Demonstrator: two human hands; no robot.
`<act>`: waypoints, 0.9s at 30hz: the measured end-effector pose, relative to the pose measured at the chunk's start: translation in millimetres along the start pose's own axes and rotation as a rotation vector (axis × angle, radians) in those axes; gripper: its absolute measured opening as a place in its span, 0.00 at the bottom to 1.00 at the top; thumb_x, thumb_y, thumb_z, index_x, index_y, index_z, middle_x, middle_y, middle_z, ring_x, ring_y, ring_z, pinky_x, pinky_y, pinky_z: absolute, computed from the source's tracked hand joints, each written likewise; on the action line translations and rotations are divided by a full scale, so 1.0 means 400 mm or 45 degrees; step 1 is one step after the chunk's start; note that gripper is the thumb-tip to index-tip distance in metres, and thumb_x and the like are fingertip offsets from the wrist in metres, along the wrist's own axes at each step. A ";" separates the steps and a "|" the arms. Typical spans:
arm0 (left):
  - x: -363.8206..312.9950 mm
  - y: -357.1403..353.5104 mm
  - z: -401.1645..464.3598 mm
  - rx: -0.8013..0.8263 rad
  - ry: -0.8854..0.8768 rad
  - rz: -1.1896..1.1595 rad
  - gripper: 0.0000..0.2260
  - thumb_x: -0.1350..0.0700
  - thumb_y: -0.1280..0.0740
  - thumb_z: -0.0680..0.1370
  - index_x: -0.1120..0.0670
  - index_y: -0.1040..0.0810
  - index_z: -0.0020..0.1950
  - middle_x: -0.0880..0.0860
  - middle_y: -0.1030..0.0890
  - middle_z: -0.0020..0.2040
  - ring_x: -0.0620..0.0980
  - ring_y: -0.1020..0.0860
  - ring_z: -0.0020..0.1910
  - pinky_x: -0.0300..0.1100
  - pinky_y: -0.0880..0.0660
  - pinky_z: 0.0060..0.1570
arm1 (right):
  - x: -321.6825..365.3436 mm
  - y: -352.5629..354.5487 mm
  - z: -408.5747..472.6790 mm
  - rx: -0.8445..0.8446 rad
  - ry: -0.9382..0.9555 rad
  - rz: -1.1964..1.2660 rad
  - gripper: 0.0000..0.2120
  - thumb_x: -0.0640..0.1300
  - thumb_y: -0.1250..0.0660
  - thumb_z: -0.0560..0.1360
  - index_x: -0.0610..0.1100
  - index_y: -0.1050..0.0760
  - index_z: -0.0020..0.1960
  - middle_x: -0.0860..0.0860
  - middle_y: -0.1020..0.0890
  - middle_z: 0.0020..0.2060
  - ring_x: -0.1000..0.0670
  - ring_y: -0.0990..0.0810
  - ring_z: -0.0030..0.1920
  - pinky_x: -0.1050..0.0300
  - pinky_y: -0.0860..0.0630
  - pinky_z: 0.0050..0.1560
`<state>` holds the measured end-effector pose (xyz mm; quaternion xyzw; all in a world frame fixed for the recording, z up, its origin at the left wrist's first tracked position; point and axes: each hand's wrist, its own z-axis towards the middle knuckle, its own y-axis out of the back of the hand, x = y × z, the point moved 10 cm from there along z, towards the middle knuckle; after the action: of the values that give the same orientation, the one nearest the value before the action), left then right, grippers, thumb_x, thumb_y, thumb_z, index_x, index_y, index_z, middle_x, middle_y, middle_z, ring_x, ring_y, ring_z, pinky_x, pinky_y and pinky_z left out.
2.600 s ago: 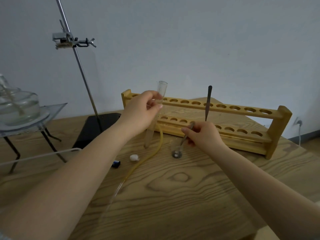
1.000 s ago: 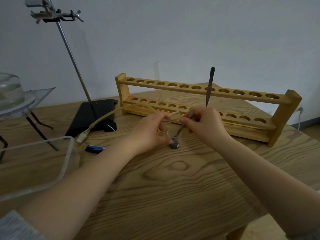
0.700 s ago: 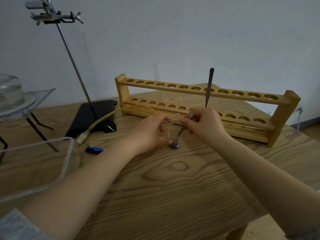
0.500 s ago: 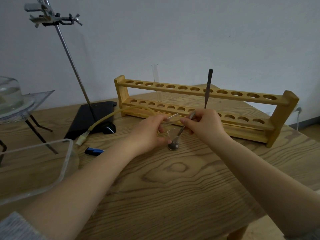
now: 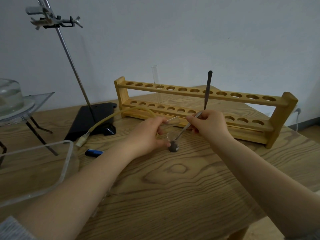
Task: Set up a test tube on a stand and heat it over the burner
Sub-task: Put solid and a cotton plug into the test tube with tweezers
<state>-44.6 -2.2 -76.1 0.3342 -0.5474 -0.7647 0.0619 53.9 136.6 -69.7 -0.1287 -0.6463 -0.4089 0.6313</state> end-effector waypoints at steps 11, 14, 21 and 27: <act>0.007 0.036 -0.023 -0.043 -0.022 0.033 0.23 0.47 0.29 0.72 0.43 0.32 0.64 0.41 0.29 0.46 0.40 0.28 0.44 0.31 0.32 0.38 | -0.046 0.010 -0.001 -0.024 -0.247 0.166 0.05 0.45 0.30 0.74 0.43 0.20 0.44 0.49 0.17 0.34 0.57 0.23 0.29 0.64 0.27 0.32; 0.008 0.040 -0.026 -0.041 -0.024 0.020 0.22 0.49 0.30 0.73 0.45 0.31 0.65 0.41 0.29 0.47 0.39 0.28 0.44 0.31 0.32 0.40 | -0.054 0.013 -0.004 -0.021 -0.293 0.218 0.06 0.45 0.30 0.74 0.42 0.20 0.45 0.50 0.18 0.31 0.57 0.24 0.27 0.66 0.27 0.29; 0.001 0.046 -0.035 -0.018 -0.038 0.032 0.16 0.47 0.38 0.78 0.46 0.31 0.65 0.45 0.26 0.48 0.42 0.27 0.45 0.34 0.29 0.42 | -0.070 0.026 -0.007 -0.034 -0.381 0.352 0.07 0.44 0.30 0.74 0.39 0.20 0.43 0.49 0.19 0.30 0.54 0.24 0.30 0.62 0.27 0.32; 0.006 0.047 -0.040 -0.002 -0.019 0.018 0.14 0.47 0.41 0.80 0.47 0.30 0.65 0.46 0.25 0.51 0.43 0.26 0.47 0.36 0.28 0.45 | -0.073 0.028 -0.006 -0.010 -0.431 0.461 0.07 0.42 0.29 0.74 0.38 0.20 0.45 0.46 0.18 0.33 0.53 0.24 0.31 0.61 0.27 0.33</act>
<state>-42.2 -23.3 -63.4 0.3247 -0.5496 -0.7671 0.0634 68.3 152.2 -92.9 -0.3114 -0.7078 -0.2642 0.5764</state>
